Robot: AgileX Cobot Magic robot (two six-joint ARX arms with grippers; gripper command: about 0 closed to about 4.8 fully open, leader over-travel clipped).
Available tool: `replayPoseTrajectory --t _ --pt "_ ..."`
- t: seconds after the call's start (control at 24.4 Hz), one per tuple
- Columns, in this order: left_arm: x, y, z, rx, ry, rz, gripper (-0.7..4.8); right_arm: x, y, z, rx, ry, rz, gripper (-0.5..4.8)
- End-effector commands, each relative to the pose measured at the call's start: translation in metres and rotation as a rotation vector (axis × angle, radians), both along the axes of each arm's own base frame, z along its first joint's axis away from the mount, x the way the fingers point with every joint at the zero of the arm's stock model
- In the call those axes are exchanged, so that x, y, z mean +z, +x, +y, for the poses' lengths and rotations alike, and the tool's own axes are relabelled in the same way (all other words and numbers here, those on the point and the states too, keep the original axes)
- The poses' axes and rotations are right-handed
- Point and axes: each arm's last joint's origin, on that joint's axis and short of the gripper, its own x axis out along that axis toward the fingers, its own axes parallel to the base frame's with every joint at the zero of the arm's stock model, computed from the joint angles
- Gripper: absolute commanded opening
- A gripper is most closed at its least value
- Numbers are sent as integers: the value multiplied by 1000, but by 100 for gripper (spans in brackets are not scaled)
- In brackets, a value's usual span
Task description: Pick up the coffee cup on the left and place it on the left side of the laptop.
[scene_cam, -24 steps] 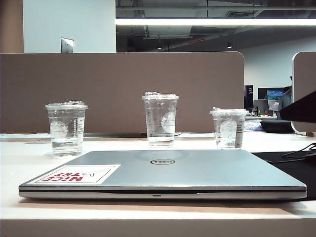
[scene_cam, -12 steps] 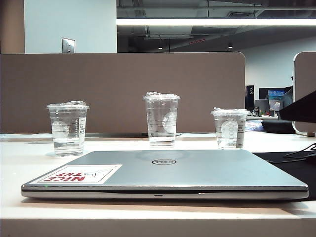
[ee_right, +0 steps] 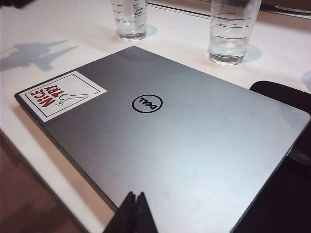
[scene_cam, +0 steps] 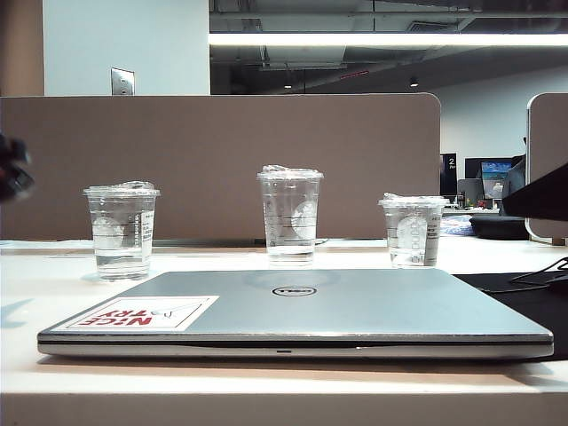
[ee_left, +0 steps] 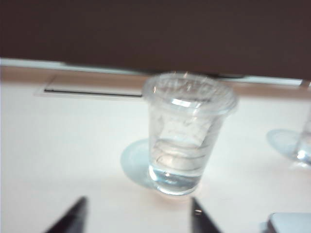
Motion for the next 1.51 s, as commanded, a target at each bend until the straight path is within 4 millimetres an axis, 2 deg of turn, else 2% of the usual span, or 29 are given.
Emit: replayPoseTrajectory --t 0.04,0.2,0.29,0.33,0.41,0.57,0.98,1.23,1.51 --pt "-12 15 -2 -69 0 -28 281 0 0 0 -2 6 -9 -4" --pt "-32 35 -5 -170 -4 29 289 -1 1 1 -2 -1 1 -4" --pt "-43 46 -6 -197 -8 60 330 -2 1 1 -2 -10 13 -4" --pt "-47 50 -7 -208 -9 69 356 -3 1 1 -2 -14 18 -4" --pt "-62 69 -8 -250 -13 95 479 -3 2 1 -2 -15 20 -4" --pt "-74 90 -8 -238 -13 102 479 -3 2 1 -2 -15 20 -5" --pt "-80 133 -9 -242 -23 189 479 -3 2 1 -2 -15 20 -4" --pt "-76 143 -9 -252 32 178 479 -4 2 1 -1 -18 24 -4" --pt "-78 164 -18 -367 64 225 479 -4 2 1 -1 -18 24 -4"
